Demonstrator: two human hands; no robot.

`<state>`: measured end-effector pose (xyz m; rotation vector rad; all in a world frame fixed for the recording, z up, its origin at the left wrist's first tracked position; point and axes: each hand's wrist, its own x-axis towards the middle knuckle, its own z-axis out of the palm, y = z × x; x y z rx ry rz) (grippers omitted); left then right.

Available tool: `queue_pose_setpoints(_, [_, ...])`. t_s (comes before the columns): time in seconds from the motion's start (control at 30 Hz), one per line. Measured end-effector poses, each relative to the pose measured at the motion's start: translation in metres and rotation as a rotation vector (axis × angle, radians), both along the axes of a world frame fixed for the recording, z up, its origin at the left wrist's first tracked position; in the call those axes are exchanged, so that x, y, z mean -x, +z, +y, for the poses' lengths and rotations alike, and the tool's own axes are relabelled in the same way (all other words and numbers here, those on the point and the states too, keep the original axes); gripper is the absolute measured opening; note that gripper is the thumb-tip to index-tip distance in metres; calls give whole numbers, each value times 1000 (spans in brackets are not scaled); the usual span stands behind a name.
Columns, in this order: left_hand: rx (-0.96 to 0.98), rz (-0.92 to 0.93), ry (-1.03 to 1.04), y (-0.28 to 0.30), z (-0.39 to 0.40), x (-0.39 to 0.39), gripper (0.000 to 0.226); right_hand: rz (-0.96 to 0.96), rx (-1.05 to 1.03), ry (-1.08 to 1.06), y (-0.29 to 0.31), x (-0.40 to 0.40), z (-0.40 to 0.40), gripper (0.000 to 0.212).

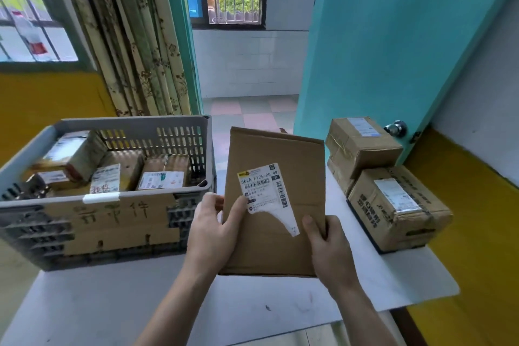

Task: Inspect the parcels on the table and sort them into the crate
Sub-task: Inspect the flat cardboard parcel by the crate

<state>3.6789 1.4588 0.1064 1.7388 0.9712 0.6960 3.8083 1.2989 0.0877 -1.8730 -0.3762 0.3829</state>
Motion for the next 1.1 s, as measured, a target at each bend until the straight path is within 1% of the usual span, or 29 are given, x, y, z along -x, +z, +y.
queue_pose_setpoints(0.07, [5, -14, -46, 5, 4, 11, 37, 55, -51, -22, -1, 16, 0, 23])
queue_pose_setpoints(0.13, [29, -34, -88, 6, 4, 26, 30, 107, -72, -15, 1, 34, 2, 29])
queue_pose_setpoints(0.2, [38, -59, -111, 6, 1, 40, 22, 118, -82, -5, 8, 48, 6, 27])
queue_pose_setpoints(0.23, [44, -67, -114, 6, -1, 44, 21, 117, -74, -2, 12, 52, 7, 32])
queue_pose_setpoints(0.3, [48, -58, -117, 4, -5, 51, 22, 88, -22, -14, 16, 56, 7, 49])
queue_pose_setpoints(0.33, [44, -50, -115, 5, -5, 53, 23, 82, -15, -18, 16, 57, 7, 54])
queue_pose_setpoints(0.4, [39, -26, -117, 6, 2, 59, 32, 84, -23, -20, 15, 63, 6, 57])
queue_pose_setpoints(0.5, [34, 52, -137, 8, 17, 63, 61, 50, 8, 22, 10, 70, 5, 60])
queue_pose_setpoints(0.53, [5, 76, -146, 8, 19, 64, 61, 30, 13, 29, 9, 70, 4, 62])
queue_pose_setpoints(0.6, [-19, 80, -161, 13, 13, 62, 53, 4, 6, 18, 14, 65, 2, 60])
queue_pose_setpoints(0.7, [-46, 83, -159, 18, -1, 55, 53, 6, 12, -6, 27, 51, 3, 51])
queue_pose_setpoints(0.83, [-65, 90, -146, 23, -16, 46, 57, -111, 31, 18, 33, 42, -4, 60])
queue_pose_setpoints(0.87, [-67, 97, -152, 24, -16, 45, 57, -113, 32, 15, 33, 41, -5, 61])
queue_pose_setpoints(0.97, [-61, 127, -139, 30, -14, 40, 55, -109, 14, 2, 33, 33, -11, 52])
queue_pose_setpoints(1.07, [-7, 111, -109, 36, -10, 36, 47, -99, 6, 48, 29, 33, -12, 56])
queue_pose_setpoints(1.1, [12, 96, -92, 39, -10, 34, 49, -76, 10, 59, 28, 33, -12, 55])
